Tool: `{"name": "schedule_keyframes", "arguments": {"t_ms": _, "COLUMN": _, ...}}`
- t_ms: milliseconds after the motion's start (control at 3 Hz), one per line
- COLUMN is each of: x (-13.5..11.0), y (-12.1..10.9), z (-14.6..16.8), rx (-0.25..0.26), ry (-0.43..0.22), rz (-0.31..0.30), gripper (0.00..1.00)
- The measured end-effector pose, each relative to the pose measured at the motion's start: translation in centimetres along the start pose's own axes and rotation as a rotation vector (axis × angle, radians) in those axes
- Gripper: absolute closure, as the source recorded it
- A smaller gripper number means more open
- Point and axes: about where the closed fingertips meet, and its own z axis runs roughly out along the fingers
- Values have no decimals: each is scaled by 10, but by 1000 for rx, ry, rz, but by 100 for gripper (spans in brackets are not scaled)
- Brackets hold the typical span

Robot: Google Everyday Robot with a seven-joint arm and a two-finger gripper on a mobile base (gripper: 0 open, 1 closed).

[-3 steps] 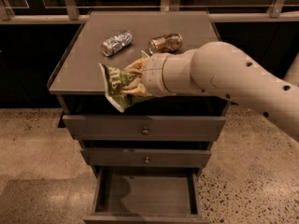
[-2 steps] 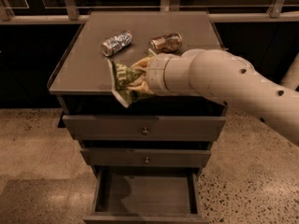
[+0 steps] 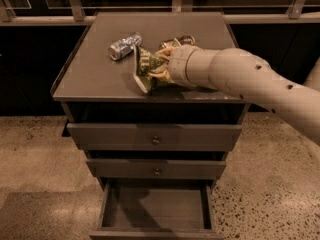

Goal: Pick green jalapeno chip bag from bottom drawer and place on counter

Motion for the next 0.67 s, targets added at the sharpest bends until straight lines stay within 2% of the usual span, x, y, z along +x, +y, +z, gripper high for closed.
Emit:
{"name": "schedule_keyframes", "arguments": {"t_ms": 333, "x": 15, "y": -22, "z": 20, "rx": 18, "ry": -25, "rz": 10, "gripper": 100}}
{"name": "schedule_keyframes", "arguments": {"t_ms": 667, "x": 16, "y": -26, "z": 20, "rx": 25, "ry": -29, "rz": 14, "gripper": 81}}
